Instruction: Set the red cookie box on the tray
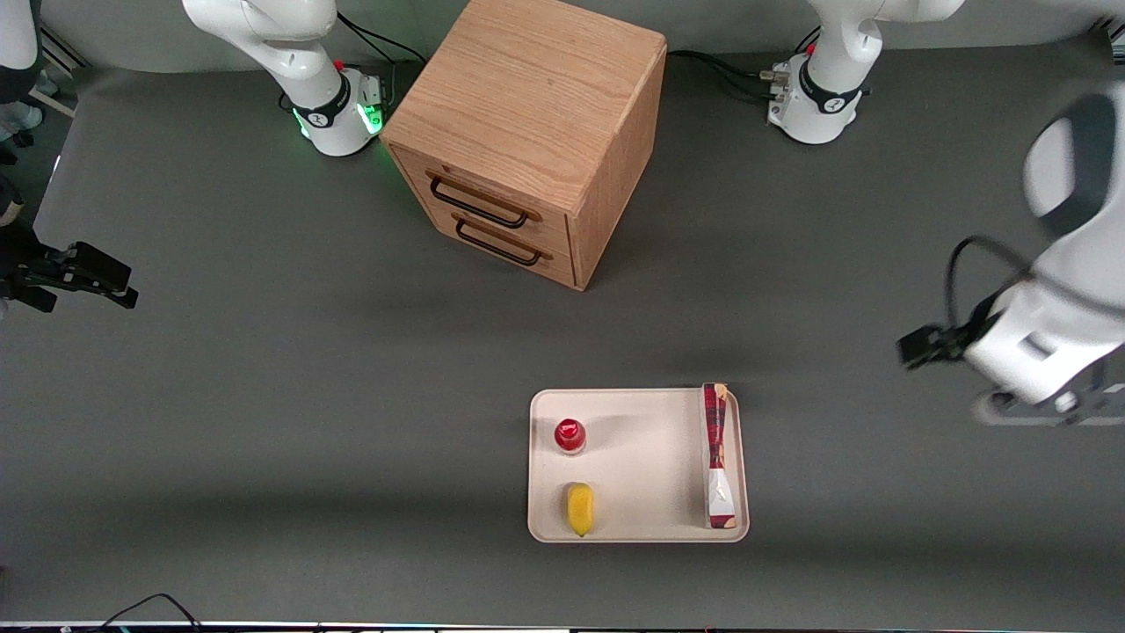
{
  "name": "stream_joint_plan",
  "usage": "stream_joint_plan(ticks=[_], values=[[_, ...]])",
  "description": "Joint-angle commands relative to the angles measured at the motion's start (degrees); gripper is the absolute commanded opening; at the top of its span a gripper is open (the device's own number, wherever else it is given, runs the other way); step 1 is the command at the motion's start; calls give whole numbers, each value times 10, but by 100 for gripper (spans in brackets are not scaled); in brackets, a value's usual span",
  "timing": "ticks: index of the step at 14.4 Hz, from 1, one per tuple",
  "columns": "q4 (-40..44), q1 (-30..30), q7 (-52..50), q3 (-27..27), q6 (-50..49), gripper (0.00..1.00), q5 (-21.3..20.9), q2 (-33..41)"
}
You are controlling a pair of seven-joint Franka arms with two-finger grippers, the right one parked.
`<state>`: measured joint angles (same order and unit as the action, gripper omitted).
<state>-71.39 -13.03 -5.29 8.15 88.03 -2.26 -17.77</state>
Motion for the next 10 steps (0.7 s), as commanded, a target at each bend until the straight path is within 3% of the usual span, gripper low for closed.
stream_joint_plan(ticks=[1, 4, 10], values=[[-61, -8, 38, 34, -39, 100, 13, 96], [-75, -9, 41, 67, -75, 100, 35, 136], [-192, -13, 34, 68, -15, 100, 35, 190]])
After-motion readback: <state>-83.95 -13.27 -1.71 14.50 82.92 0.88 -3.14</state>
